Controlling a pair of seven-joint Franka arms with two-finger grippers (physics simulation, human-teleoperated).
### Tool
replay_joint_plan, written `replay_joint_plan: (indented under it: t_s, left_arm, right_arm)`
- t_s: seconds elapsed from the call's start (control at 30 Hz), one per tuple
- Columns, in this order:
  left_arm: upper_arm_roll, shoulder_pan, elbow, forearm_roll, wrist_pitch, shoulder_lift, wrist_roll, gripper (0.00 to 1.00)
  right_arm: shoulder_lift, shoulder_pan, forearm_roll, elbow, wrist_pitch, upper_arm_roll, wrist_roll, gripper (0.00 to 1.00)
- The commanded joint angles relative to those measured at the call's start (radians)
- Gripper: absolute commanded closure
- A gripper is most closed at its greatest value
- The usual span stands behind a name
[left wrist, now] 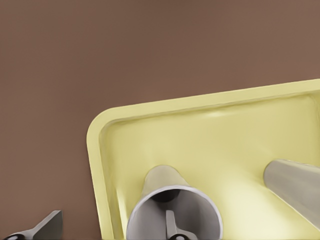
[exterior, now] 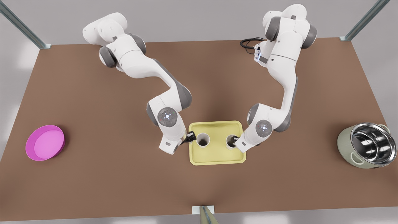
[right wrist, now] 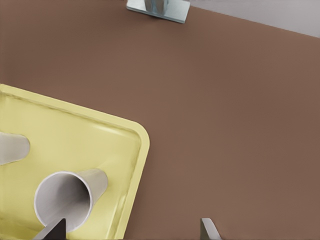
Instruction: Use the left arm to pick up the white IKEA cup from the tray and place it on the middle-left position; use the right arm to pick up the white IKEA cup from the tray and place it on the middle-right position
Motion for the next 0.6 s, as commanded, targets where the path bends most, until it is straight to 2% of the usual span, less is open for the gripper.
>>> replay_joint_plan:
  t_s: [0.0,0.03,0.13,0.17,0.2,0.3,0.4,0.53,0.57]
  left_arm:
    - [0.000,-0.003,-0.005,0.001,0.068,0.011,-0.081,0.00]
    - [0.000,-0.005,-0.005,0.001,0.068,0.014,-0.081,0.00]
    - [-0.002,-0.012,-0.005,-0.001,0.077,0.028,-0.081,0.00]
    - [-0.002,-0.014,-0.002,-0.002,0.077,0.028,-0.083,0.07]
    - [-0.003,-0.020,0.001,-0.004,0.077,0.033,-0.085,0.23]
    - [-0.005,-0.028,0.006,-0.005,0.077,0.040,-0.086,0.52]
    - [-0.006,-0.028,0.007,-0.004,0.075,0.039,-0.083,0.58]
    - [-0.005,-0.031,0.023,-0.002,0.066,0.039,-0.080,0.73]
    - [-0.003,-0.031,0.023,-0.001,0.065,0.037,-0.078,0.74]
  right_arm:
    - [0.053,0.020,0.038,0.031,0.137,-0.001,0.340,0.00]
    - [0.082,0.023,0.061,0.046,0.185,-0.001,0.353,0.00]
    - [0.076,0.038,0.072,0.047,0.087,0.001,0.357,0.00]
    - [0.076,0.044,0.068,0.047,0.048,-0.001,0.354,0.00]
    - [0.076,0.046,0.070,0.049,0.001,-0.001,0.358,0.00]
    - [0.079,0.046,0.062,0.041,-0.010,0.001,0.315,0.00]
    - [0.084,0.044,0.062,0.035,-0.009,-0.002,0.303,0.00]
    - [0.142,0.057,0.064,0.037,0.010,0.001,0.307,0.00]
    - [0.159,0.055,0.064,0.040,0.022,0.002,0.312,0.00]
